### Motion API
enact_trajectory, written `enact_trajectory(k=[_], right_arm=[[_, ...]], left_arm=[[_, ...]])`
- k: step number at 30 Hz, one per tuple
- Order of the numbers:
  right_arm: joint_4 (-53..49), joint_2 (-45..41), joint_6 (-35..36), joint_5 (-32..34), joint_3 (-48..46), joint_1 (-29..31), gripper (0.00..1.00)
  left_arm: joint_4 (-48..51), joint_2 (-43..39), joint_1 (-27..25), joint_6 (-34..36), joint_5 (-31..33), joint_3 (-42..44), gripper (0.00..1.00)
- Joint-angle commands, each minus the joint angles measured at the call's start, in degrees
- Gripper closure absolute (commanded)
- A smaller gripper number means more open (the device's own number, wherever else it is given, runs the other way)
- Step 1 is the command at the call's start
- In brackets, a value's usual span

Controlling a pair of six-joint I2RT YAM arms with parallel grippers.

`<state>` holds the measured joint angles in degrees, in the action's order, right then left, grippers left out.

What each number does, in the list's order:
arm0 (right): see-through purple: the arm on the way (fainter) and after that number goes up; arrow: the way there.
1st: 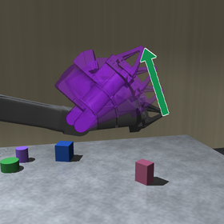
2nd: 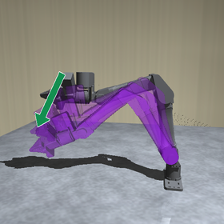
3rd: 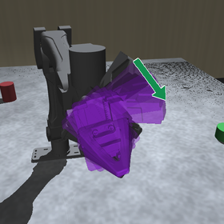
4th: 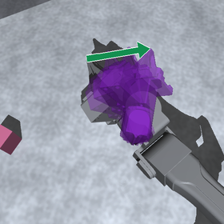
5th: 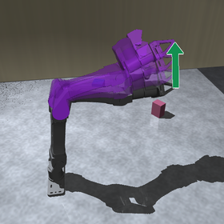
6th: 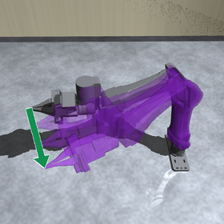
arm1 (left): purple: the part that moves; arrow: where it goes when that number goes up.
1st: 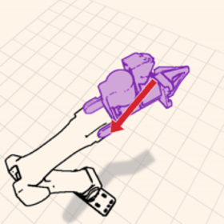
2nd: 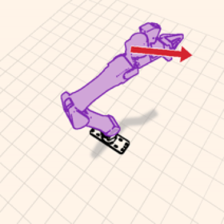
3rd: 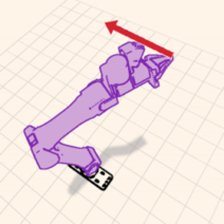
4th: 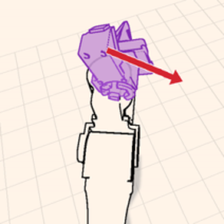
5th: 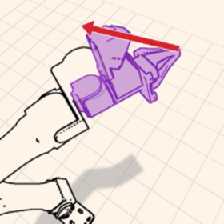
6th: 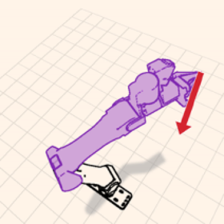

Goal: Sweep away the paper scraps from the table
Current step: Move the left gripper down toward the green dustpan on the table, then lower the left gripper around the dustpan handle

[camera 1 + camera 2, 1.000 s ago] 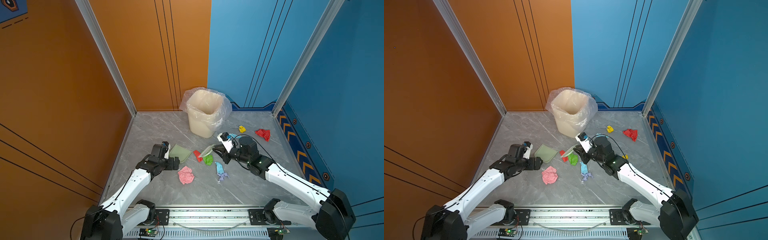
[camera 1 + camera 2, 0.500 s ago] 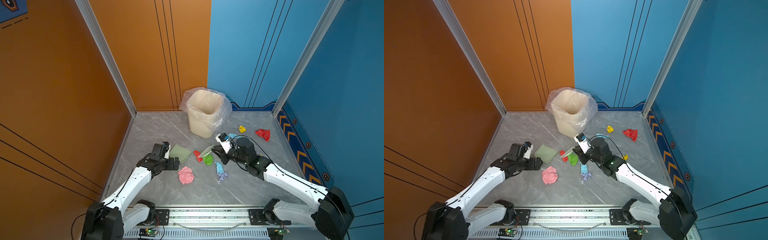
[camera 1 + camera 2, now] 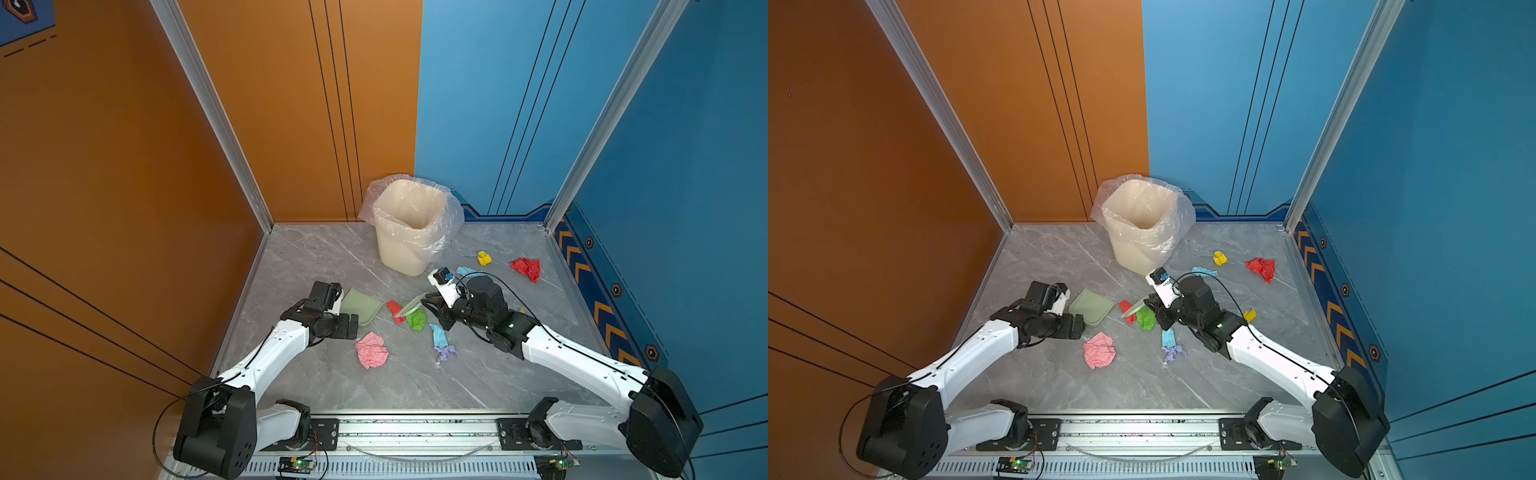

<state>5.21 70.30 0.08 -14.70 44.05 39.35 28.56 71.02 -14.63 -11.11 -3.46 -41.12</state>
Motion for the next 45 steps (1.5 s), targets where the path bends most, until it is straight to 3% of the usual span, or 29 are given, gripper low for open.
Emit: enact_trajectory(k=[1, 25, 45], right_arm=[[2.06, 0.67, -0.52, 1.03, -0.72, 0.29, 1.0], [2.17, 0.79, -0.85, 1.73, -1.51, 0.29, 1.0], [2.79, 1.29, -0.78, 2.11, -2.2, 0.2, 1.0]], left_arm=[[2.76, 1.72, 0.62, 2.65, 1.33, -2.33, 0.0], [9.54, 14.78, 0.15, 9.42, -3.04, -12.18, 0.03], [8.55, 16.89, -2.22, 8.79, -2.82, -10.91, 0.08]])
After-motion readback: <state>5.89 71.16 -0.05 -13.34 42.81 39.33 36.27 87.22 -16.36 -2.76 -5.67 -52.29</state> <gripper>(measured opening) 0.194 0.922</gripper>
